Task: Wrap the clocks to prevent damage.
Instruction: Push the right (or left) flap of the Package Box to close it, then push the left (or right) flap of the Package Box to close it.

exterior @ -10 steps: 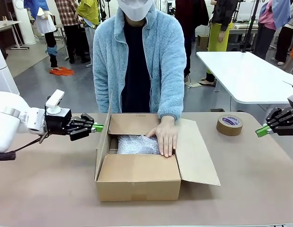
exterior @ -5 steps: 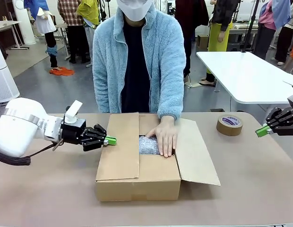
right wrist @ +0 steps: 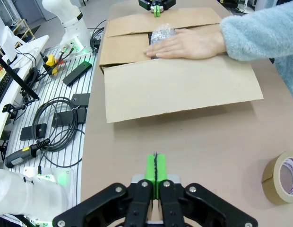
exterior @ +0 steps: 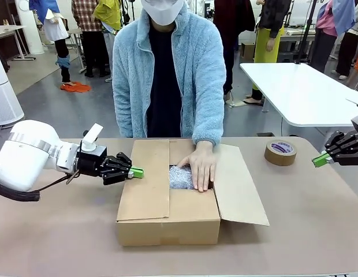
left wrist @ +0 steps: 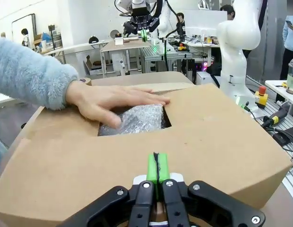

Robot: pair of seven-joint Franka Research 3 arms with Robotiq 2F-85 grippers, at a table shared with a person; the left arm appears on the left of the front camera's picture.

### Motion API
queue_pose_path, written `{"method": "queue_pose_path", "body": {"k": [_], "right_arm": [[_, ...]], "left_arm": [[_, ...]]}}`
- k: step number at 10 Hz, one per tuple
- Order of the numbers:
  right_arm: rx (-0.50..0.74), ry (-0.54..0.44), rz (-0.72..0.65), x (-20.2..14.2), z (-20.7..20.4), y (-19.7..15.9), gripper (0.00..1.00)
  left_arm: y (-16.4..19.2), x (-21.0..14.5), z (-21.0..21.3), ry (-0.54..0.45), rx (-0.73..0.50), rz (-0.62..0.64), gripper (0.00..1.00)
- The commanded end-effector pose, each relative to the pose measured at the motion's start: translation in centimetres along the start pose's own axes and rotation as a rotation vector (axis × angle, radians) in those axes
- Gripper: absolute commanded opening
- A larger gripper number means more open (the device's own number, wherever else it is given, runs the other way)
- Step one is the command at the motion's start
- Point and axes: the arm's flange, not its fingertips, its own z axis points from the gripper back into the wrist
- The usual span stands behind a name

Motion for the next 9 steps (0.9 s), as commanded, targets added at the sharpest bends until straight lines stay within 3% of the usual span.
{"method": "queue_pose_path", "body": {"k": [1, 9], "right_arm": [[-0.002, -0.019, 0.009, -0.08, -0.17, -0.02, 0.01], [-0.002, -0.019, 0.009, -0.08, -0.17, -0.02, 0.01]], "left_arm": [[0.12, -0.06, -0.25, 0.001, 0.006, 0.002, 0.00], [0.12, -0.06, -0.25, 0.001, 0.006, 0.002, 0.00]]}}
